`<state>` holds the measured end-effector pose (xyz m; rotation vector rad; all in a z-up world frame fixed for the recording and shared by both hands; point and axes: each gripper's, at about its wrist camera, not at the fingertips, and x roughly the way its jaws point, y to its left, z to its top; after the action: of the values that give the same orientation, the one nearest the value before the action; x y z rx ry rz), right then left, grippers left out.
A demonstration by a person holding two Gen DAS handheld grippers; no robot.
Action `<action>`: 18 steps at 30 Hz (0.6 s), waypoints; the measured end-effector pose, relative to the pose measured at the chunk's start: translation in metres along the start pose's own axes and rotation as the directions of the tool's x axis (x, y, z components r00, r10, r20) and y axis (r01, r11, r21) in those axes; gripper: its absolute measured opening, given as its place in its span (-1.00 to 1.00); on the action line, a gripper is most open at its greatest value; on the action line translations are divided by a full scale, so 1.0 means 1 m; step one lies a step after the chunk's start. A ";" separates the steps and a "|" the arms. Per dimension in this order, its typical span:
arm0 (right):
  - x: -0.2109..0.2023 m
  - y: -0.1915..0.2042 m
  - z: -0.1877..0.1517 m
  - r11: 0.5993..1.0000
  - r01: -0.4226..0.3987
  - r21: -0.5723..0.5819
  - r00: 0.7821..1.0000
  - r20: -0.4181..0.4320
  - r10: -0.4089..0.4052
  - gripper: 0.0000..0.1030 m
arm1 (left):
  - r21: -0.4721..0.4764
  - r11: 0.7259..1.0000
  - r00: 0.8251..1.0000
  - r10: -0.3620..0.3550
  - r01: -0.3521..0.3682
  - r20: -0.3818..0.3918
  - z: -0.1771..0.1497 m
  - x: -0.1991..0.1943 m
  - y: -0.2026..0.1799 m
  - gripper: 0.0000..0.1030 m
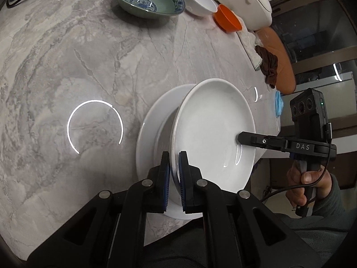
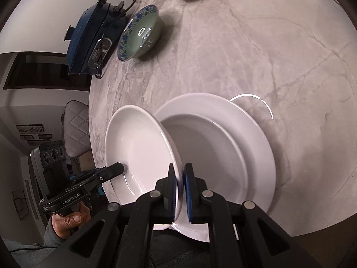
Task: Organize plates and bowls
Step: 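Lift the smaller white plate with both grippers and carry it over the plate stack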
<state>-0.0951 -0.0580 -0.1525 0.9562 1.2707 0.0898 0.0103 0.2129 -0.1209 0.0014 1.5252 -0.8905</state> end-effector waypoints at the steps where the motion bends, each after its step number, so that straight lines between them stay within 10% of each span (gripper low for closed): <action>1: 0.000 -0.006 -0.002 1.000 0.000 0.005 1.000 -0.005 0.000 -0.82 | 0.001 1.000 1.000 0.009 -0.009 -0.011 -0.002 0.007 -0.002 -0.88; 18: 0.014 -0.036 -0.002 0.993 0.077 -0.091 0.995 -0.056 -0.083 -0.82 | 0.006 0.992 0.989 0.125 -0.125 -0.079 -0.024 0.062 -0.019 -0.86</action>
<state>-0.1076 -0.0722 -0.1866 0.8303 1.3473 0.1122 -0.0311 0.1812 -0.1661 0.1333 1.5798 -0.7995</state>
